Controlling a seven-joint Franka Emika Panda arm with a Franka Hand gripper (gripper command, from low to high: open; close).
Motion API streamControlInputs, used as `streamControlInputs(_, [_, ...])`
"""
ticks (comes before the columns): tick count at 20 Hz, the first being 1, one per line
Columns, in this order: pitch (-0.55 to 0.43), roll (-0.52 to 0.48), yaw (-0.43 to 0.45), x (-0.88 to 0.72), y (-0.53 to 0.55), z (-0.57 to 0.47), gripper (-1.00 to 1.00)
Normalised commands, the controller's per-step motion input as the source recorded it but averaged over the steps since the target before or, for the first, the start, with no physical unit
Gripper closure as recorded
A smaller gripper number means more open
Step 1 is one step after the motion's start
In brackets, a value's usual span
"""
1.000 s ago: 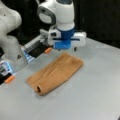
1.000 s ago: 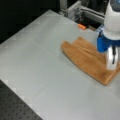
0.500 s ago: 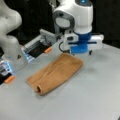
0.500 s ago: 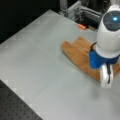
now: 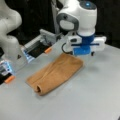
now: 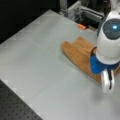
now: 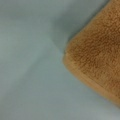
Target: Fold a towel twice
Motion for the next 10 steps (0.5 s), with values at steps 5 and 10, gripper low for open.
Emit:
streamControlInputs(5, [0.053,-0.116,0.082,-0.02,0.09,-0.16,-1.00])
streamControlInputs(10, [-0.007,-0.122,0.079,0.06,0.04,-0.10,-1.00])
